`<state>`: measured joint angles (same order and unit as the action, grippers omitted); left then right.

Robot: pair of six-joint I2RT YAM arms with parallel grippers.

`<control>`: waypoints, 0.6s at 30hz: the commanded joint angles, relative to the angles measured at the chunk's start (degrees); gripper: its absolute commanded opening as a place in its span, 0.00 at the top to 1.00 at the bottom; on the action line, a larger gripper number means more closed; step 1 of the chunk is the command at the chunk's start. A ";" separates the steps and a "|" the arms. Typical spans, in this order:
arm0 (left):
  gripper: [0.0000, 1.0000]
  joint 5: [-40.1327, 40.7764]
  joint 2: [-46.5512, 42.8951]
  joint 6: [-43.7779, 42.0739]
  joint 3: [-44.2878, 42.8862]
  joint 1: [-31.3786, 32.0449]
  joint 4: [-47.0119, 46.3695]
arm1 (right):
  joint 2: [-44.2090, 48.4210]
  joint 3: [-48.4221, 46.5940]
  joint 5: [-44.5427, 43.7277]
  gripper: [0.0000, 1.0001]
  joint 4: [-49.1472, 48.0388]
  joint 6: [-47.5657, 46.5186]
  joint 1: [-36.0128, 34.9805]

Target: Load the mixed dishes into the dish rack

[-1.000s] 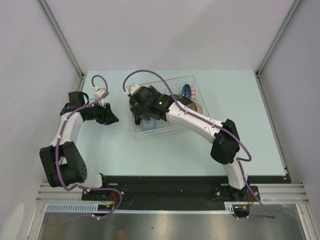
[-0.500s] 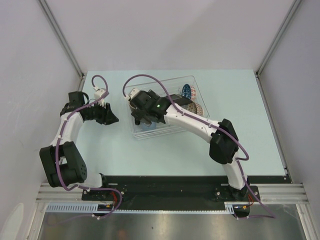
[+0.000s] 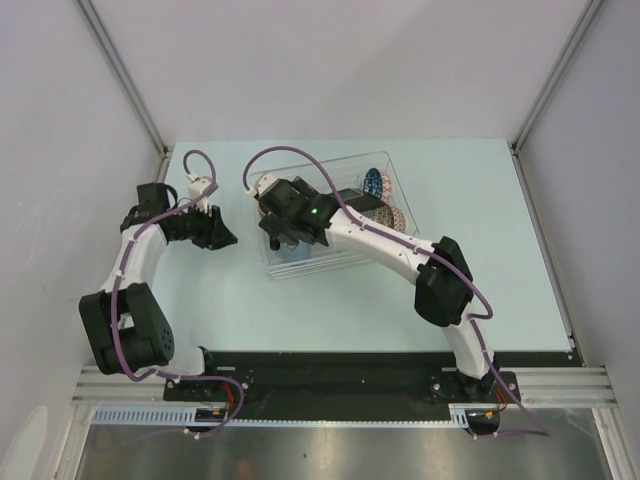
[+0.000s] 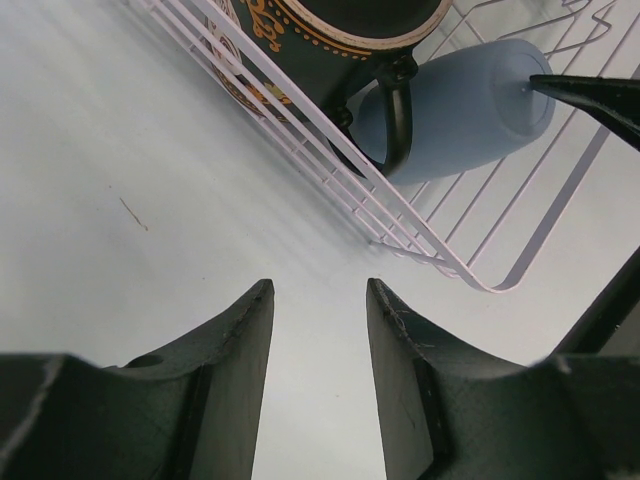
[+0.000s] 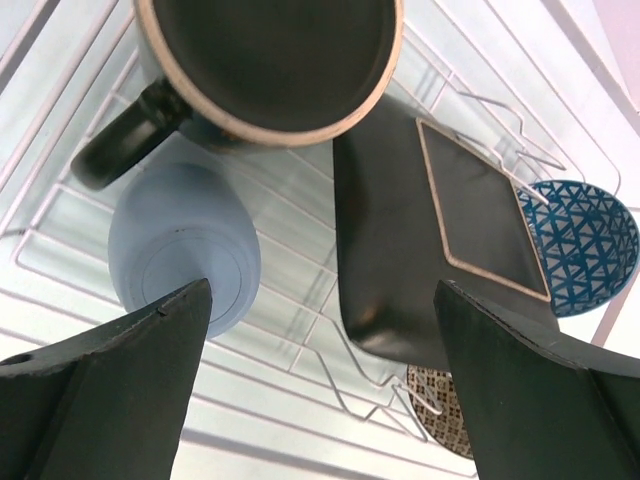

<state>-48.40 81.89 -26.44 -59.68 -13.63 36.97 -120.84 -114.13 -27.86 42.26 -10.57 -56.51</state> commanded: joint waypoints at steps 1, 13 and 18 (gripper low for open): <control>0.53 -2.31 0.38 -0.63 -0.61 -0.35 -0.59 | -3.00 -2.76 0.70 0.00 0.01 0.72 1.49; 0.53 -2.66 0.29 -0.55 -0.96 -0.35 -0.06 | -2.13 -5.32 0.26 0.00 1.07 0.81 1.58; 0.53 -2.93 -0.06 -0.28 -0.61 -0.26 -0.32 | 0.34 -5.23 0.00 0.00 1.42 0.90 1.49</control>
<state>-48.51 82.39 -26.44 -59.68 -13.63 37.01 -122.96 -117.16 -27.38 41.95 -9.91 -54.68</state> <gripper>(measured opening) 0.474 0.995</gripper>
